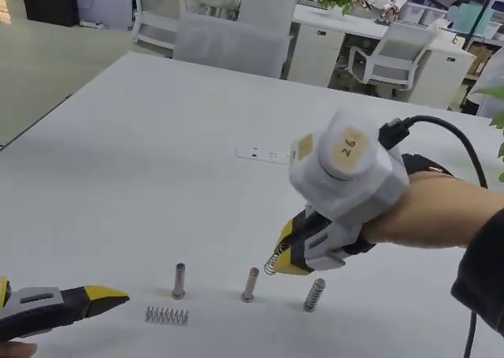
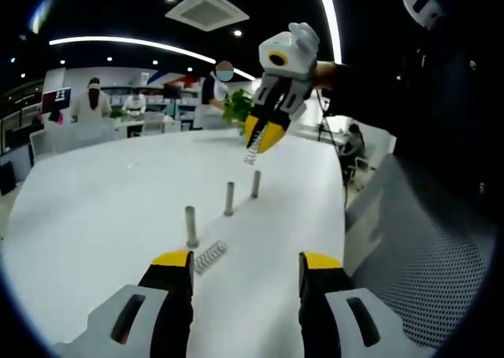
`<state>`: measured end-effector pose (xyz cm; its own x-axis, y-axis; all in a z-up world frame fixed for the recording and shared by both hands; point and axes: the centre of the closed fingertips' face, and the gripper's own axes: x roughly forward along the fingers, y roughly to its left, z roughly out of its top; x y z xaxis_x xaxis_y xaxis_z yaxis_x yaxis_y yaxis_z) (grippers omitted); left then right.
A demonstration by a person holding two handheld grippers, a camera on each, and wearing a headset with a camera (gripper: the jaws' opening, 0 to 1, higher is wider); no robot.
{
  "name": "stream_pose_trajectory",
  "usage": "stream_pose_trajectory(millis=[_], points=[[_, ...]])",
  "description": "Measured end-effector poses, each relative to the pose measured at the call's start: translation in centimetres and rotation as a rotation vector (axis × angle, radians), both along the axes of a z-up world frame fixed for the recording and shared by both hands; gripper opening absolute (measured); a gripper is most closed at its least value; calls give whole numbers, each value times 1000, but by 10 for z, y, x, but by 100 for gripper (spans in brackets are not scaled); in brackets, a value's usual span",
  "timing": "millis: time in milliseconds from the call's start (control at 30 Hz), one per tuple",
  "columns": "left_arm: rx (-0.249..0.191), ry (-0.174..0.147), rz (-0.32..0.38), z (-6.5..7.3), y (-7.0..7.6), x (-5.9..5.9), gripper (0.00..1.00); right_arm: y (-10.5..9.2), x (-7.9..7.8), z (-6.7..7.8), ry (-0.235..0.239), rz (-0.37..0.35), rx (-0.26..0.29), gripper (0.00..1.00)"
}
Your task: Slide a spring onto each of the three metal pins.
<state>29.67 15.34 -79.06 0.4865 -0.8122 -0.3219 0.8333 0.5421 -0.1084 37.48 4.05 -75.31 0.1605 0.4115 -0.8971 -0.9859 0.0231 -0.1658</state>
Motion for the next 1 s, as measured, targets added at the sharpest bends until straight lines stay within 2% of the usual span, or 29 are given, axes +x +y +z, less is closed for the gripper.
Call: stream_pose_trajectory(millis=[233, 400, 533, 633, 1000], points=[[-3, 0, -1, -1, -2, 0, 48, 6, 12, -5, 8, 5, -9, 8], [-4, -2, -2, 1, -3, 0, 48, 10, 17, -15, 21, 12, -32, 8], [-3, 1, -1, 0, -4, 0, 48, 9, 19, -22, 31, 15, -53, 8], [-5, 1, 1, 0, -4, 0, 48, 10, 18, -25, 51, 12, -51, 8], [0, 7, 3, -1, -4, 1, 47, 12, 20, -35, 67, 18, -64, 8]])
